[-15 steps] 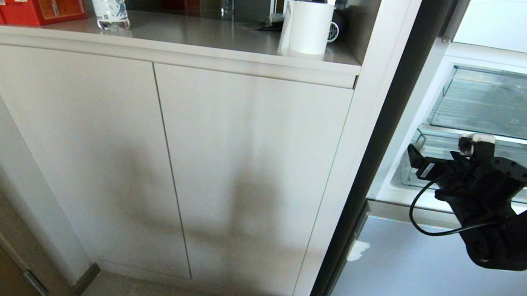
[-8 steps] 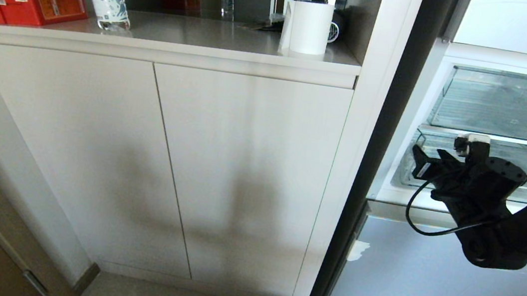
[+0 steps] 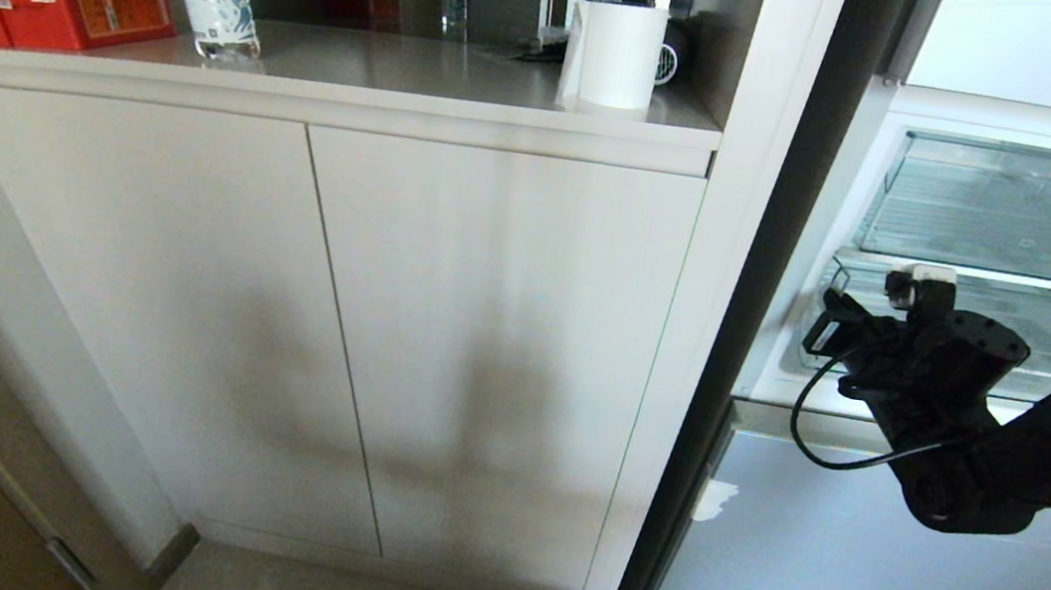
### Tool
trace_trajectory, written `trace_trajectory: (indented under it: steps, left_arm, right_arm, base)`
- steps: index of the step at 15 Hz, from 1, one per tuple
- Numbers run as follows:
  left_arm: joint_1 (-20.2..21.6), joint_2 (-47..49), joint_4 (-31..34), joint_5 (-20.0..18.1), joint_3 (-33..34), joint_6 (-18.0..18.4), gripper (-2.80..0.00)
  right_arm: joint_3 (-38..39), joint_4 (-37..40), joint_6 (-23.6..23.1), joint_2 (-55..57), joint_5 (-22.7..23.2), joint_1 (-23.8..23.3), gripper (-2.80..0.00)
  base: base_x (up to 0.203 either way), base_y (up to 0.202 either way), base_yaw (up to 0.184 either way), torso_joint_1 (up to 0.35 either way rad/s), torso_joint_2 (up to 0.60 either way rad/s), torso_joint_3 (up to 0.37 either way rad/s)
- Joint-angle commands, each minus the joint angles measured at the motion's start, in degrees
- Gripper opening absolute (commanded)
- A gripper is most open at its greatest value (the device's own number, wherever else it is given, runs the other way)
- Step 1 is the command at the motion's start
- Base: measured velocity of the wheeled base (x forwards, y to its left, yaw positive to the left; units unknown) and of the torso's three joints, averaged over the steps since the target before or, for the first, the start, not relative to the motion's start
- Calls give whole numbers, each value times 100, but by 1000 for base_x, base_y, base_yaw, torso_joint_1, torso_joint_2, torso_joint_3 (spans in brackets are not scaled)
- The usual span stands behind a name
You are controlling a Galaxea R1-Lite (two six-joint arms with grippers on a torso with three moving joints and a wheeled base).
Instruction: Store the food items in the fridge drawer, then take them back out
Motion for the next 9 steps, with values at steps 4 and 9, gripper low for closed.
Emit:
trace_trajectory:
  steps: [4, 9]
  left_arm:
    - [6, 9, -3, 7, 0, 5, -280]
    - [6, 9, -3, 8, 0, -1, -280]
  right_arm:
    - [1025, -176, 1, -720, 35, 171, -280]
    - [2519, -329, 10, -1795, 29, 482, -280]
  base:
    - [0, 0, 0, 0, 0, 0]
    - [0, 0, 0, 0, 0, 0]
